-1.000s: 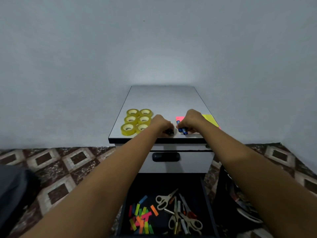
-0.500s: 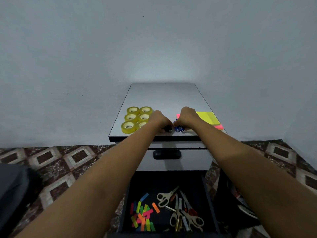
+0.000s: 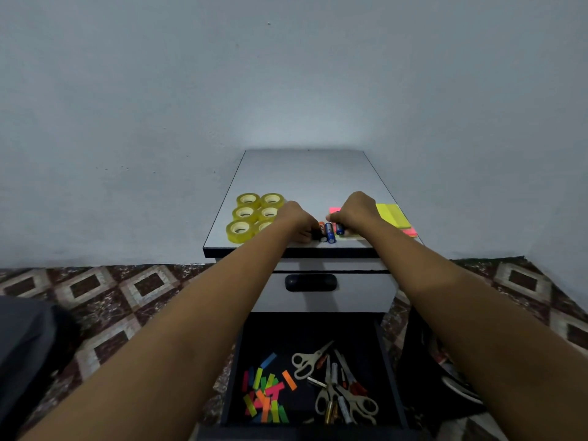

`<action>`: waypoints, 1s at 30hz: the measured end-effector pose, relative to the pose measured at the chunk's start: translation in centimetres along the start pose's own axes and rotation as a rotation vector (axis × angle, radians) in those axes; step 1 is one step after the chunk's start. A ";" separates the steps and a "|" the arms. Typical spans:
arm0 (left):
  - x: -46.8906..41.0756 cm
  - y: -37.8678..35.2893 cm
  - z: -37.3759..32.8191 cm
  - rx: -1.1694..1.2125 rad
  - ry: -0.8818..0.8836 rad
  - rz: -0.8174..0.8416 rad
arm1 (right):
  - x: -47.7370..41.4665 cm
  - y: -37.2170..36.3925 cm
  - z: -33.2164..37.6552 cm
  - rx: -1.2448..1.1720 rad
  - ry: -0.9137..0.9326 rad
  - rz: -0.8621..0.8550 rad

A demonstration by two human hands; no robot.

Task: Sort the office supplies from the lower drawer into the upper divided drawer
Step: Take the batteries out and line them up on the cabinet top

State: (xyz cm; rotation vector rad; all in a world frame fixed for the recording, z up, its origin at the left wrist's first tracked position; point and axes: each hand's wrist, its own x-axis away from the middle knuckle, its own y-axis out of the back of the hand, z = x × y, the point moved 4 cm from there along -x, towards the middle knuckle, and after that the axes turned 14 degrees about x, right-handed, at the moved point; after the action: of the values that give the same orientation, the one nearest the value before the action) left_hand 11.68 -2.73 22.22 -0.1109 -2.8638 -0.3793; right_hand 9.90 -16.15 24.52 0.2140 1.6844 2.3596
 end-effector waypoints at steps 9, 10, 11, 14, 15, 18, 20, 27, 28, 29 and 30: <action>0.6 2.4 -0.6 0.052 -0.106 0.062 | -0.1 -0.5 2.4 -0.151 0.026 0.062; 0.7 2.8 -0.7 0.075 -0.133 0.072 | -0.1 -0.7 2.8 -0.147 0.037 0.059; 0.9 3.1 -0.8 0.084 -0.159 0.073 | -0.1 -0.8 3.2 -0.125 0.050 0.049; 1.3 4.2 -1.2 0.086 -0.204 0.066 | 0.0 -1.5 4.4 -0.067 0.087 0.042; 1.3 4.5 -1.3 0.092 -0.208 0.066 | 0.1 -1.7 4.7 -0.050 0.097 0.040; 1.4 5.0 -1.3 0.075 -0.203 0.054 | 0.5 -2.2 5.3 0.004 0.119 0.028; 1.6 5.2 -1.2 0.051 -0.195 0.046 | 0.7 -2.4 5.4 0.020 0.123 0.027; 1.8 5.4 -1.1 0.074 -0.194 0.055 | 0.6 -3.0 5.4 0.084 0.122 -0.012; 1.9 5.4 -1.1 0.075 -0.196 0.057 | 0.5 -3.1 5.3 0.070 0.122 -0.007; 2.0 5.3 -1.1 0.076 -0.197 0.059 | 0.4 -3.2 5.2 0.053 0.123 -0.002; 2.0 5.2 -1.0 0.078 -0.198 0.060 | 0.4 -3.2 5.2 0.024 0.127 0.002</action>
State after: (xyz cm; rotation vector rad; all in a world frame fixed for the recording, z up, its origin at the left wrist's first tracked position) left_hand 10.58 2.14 24.91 -0.2314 -3.0571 -0.2574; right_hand 11.16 -10.35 23.19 0.0708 1.7696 2.4021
